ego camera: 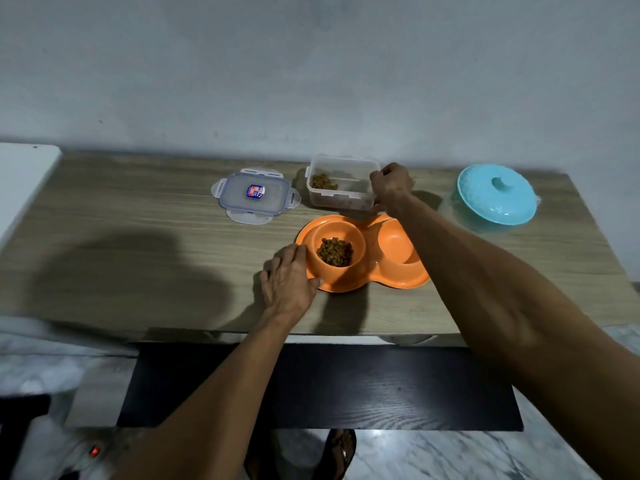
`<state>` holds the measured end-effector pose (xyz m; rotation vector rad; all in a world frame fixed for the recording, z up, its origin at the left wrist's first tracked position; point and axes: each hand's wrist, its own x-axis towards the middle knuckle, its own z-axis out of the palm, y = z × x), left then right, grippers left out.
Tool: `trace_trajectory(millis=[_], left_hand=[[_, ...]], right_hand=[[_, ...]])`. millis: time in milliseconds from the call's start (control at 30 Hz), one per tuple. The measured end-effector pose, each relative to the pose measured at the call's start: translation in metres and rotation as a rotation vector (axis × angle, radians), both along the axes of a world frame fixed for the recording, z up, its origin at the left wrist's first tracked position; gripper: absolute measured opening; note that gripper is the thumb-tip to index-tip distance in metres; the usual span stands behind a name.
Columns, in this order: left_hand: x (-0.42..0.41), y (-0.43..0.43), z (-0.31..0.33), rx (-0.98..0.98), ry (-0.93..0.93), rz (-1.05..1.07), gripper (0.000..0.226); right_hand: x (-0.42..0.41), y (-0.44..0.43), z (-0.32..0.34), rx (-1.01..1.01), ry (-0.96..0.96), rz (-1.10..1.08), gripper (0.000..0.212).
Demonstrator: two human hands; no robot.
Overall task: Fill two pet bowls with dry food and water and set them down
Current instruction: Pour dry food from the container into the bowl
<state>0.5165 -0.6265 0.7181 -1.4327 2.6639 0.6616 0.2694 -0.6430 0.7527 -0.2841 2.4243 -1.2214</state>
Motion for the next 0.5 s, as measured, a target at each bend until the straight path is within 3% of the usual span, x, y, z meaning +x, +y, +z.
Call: trace_trajectory(millis=[500], left_hand=[[0.001, -0.001, -0.003, -0.018, 0.017, -0.010, 0.081]], right_hand=[[0.003, -0.003, -0.021, 0.049, 0.028, -0.004, 0.018]])
